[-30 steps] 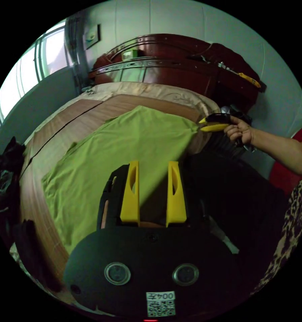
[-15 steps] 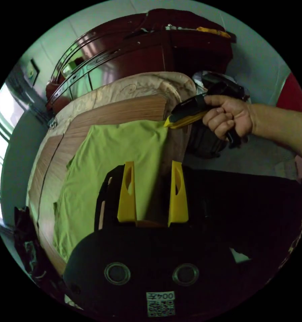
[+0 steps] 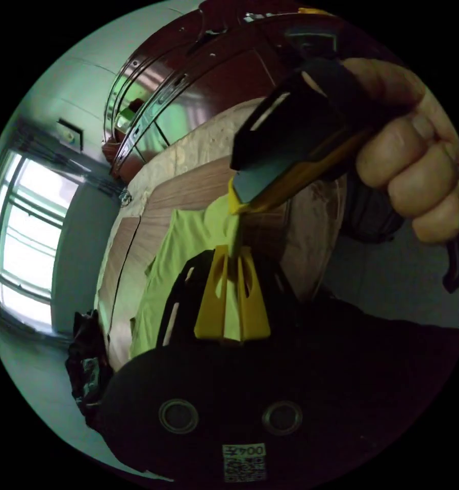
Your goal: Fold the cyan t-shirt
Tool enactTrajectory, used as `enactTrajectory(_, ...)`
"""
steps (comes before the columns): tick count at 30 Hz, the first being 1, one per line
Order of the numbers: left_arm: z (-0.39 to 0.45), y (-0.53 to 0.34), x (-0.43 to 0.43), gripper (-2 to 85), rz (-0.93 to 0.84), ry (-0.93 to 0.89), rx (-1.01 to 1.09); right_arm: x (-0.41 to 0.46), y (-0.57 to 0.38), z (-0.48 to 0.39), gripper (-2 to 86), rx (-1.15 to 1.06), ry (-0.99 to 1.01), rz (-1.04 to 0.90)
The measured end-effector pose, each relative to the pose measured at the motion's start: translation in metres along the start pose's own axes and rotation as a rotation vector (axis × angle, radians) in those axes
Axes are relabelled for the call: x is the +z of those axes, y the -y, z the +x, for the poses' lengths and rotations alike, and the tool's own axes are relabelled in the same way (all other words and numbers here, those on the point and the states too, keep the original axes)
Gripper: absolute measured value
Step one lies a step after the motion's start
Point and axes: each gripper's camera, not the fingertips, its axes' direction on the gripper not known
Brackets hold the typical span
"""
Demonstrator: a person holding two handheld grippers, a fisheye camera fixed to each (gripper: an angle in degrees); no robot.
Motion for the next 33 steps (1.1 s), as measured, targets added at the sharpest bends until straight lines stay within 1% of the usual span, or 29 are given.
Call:
enactTrajectory(3,-0.014,-0.006,-0.007,2.2,0.039,-0.013,-0.105,0.002,0.031,0.007,10.1,0.063,0.076,-0.003)
enactTrajectory(5,-0.019,-0.010,-0.012,1.8,0.065,-0.008,-0.141,0.014,0.063,0.012,12.9,0.119,0.122,-0.044)
enactTrajectory(10,-0.031,-0.024,-0.020,1.2,0.110,-0.015,-0.197,0.055,0.129,0.004,15.3,0.214,0.116,-0.148)
enactTrajectory(16,-0.049,-0.050,-0.021,0.9,0.138,-0.043,-0.255,0.110,0.194,-0.032,16.2,0.213,0.073,-0.255)
enactTrajectory(19,-0.057,-0.063,-0.021,0.8,0.150,-0.055,-0.280,0.131,0.223,-0.053,15.3,0.208,0.054,-0.274)
enactTrajectory(21,-0.066,-0.080,-0.022,0.8,0.164,-0.067,-0.310,0.143,0.238,-0.069,12.9,0.184,0.021,-0.289)
enactTrajectory(23,-0.075,-0.094,-0.021,0.7,0.170,-0.082,-0.339,0.158,0.254,-0.093,7.6,0.150,-0.008,-0.308)
enactTrajectory(25,-0.085,-0.110,-0.020,0.7,0.176,-0.100,-0.374,0.166,0.262,-0.114,4.7,0.127,-0.034,-0.307)
enactTrajectory(27,-0.101,-0.136,-0.019,0.7,0.186,-0.117,-0.430,0.173,0.268,-0.139,3.6,0.107,-0.036,-0.309)
enactTrajectory(31,-0.128,-0.187,-0.025,0.6,0.214,-0.147,-0.536,0.186,0.274,-0.220,2.5,0.043,-0.087,-0.291)
enactTrajectory(33,-0.147,-0.229,-0.033,0.6,0.232,-0.137,-0.612,0.193,0.273,-0.260,2.4,0.018,-0.100,-0.284)
